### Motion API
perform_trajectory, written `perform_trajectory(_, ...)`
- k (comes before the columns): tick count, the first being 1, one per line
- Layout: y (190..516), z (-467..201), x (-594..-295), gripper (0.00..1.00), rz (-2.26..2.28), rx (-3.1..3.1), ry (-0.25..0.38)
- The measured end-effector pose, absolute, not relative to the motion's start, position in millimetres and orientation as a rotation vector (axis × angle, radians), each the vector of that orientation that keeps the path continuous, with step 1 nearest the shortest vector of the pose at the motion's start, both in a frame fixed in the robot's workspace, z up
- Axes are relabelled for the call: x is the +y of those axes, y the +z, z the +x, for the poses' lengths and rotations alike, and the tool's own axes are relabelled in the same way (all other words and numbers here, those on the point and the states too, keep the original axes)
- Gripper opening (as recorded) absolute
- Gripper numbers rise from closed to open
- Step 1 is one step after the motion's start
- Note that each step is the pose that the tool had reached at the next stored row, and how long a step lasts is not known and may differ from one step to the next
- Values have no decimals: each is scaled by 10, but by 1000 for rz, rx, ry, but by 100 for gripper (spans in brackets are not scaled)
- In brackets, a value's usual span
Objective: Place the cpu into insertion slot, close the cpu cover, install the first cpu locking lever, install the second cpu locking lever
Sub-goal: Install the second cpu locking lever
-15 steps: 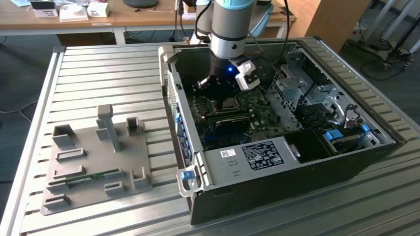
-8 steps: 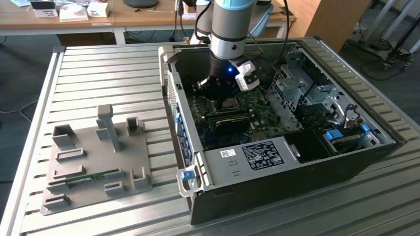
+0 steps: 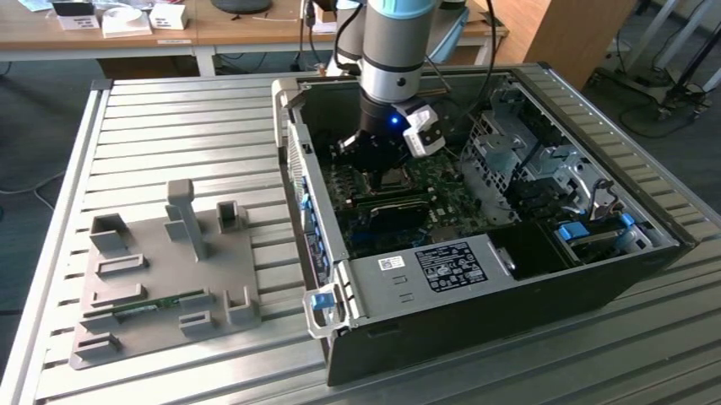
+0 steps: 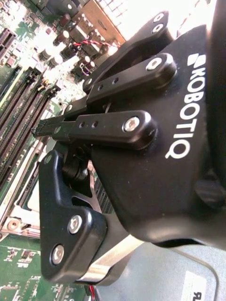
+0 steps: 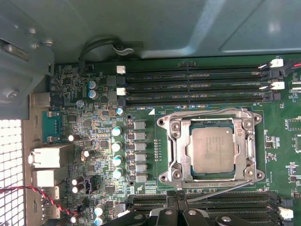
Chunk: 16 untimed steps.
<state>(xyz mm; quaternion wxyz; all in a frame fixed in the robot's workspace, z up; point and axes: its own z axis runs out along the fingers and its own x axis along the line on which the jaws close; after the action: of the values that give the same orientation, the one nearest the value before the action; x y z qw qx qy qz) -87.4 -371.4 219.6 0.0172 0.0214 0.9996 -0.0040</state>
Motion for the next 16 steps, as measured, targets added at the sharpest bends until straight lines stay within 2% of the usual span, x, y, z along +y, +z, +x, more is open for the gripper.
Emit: perform_trajectory(16,2112,-875,-3714,11,66,3106,-11)
